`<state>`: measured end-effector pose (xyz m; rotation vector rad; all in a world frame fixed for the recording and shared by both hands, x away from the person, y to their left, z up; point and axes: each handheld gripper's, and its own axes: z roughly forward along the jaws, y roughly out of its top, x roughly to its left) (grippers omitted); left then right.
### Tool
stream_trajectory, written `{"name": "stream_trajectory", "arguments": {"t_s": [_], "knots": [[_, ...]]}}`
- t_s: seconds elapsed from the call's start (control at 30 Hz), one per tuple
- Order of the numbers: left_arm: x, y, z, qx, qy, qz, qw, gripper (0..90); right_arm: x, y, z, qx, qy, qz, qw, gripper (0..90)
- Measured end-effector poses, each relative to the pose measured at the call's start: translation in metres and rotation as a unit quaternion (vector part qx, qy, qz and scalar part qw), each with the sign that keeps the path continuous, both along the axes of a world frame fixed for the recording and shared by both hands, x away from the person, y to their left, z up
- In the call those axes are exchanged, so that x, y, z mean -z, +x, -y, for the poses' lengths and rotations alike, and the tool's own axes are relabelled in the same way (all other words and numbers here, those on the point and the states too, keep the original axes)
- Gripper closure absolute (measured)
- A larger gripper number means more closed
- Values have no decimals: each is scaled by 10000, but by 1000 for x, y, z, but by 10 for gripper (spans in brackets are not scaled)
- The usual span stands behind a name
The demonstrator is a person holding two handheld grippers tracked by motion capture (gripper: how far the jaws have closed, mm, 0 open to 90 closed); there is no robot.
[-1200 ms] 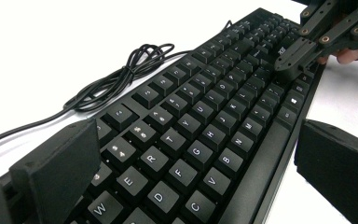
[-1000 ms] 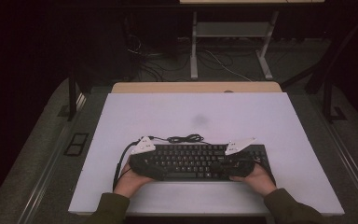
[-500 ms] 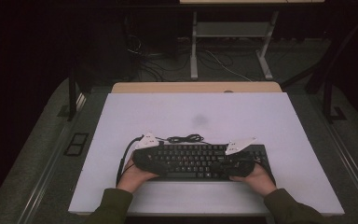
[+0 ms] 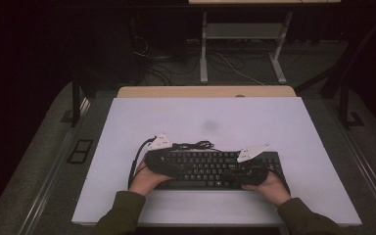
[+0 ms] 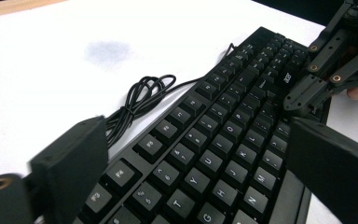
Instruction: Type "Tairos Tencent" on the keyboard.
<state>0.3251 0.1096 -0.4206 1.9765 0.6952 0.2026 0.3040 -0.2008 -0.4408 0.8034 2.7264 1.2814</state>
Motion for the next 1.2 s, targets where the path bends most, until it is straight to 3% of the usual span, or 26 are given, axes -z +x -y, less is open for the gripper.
{"name": "stream_trajectory", "arguments": {"t_s": [0.2,0.23,0.27,0.43,0.77,1.03,1.2], "knots": [[1,2,1,-46,56,-21,10000,185,0,0,0,0,6,-15,10000,893],[2,2,1,-46,50,-61,10000,227,0,0,0,1,9,-16,10000,893],[3,2,0,-13,65,-91,9999,324,0,0,0,6,5,-17,10000,893],[5,3,0,86,54,-253,9996,519,0,0,0,11,4,-20,10000,893],[6,4,1,172,414,-432,9981,866,0,0,0,11,16,-30,10000,893],[11,5,1,173,711,-592,9956,886,0,0,0,11,19,-29,10000,893],[12,5,1,175,769,-594,9951,887,0,0,0,12,24,-39,10000,893]]}}
